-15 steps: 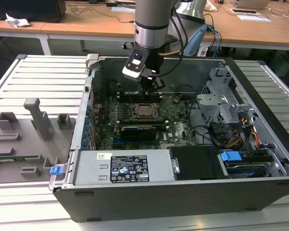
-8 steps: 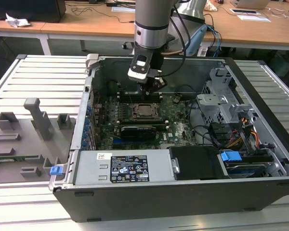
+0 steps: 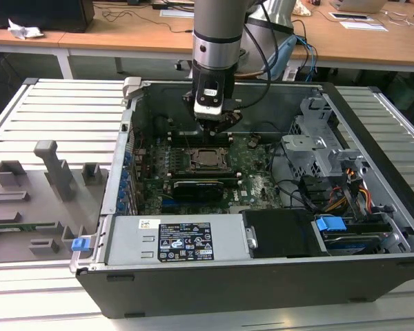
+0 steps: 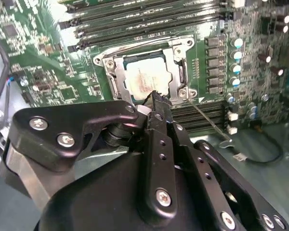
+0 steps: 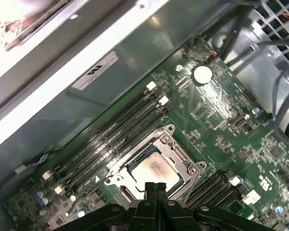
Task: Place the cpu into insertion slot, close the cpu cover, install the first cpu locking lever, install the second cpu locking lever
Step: 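Install the first cpu locking lever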
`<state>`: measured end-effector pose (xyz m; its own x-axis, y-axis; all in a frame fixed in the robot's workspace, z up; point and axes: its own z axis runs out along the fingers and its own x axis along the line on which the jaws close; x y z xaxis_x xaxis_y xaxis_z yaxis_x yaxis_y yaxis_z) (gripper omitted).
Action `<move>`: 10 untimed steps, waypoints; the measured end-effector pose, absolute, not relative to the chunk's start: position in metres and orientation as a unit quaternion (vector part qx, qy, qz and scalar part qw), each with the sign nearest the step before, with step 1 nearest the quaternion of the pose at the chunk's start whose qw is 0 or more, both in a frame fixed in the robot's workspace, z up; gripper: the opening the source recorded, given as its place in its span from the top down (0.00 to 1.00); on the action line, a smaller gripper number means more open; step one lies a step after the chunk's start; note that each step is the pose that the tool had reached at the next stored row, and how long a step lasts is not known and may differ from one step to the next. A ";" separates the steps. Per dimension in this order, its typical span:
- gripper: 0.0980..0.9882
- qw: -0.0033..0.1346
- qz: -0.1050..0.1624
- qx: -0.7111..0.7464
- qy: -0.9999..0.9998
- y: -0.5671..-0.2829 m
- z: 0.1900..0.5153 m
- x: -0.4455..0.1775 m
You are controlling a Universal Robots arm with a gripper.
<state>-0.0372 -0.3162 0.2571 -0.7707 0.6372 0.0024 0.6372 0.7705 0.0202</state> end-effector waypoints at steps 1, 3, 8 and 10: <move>0.99 0.002 0.010 0.326 0.945 -0.316 0.257 -0.037; 0.99 0.002 0.010 0.309 0.951 -0.316 0.257 -0.037; 0.99 0.001 0.010 0.242 0.970 -0.316 0.257 -0.037; 0.99 0.001 0.010 0.222 0.975 -0.316 0.257 -0.037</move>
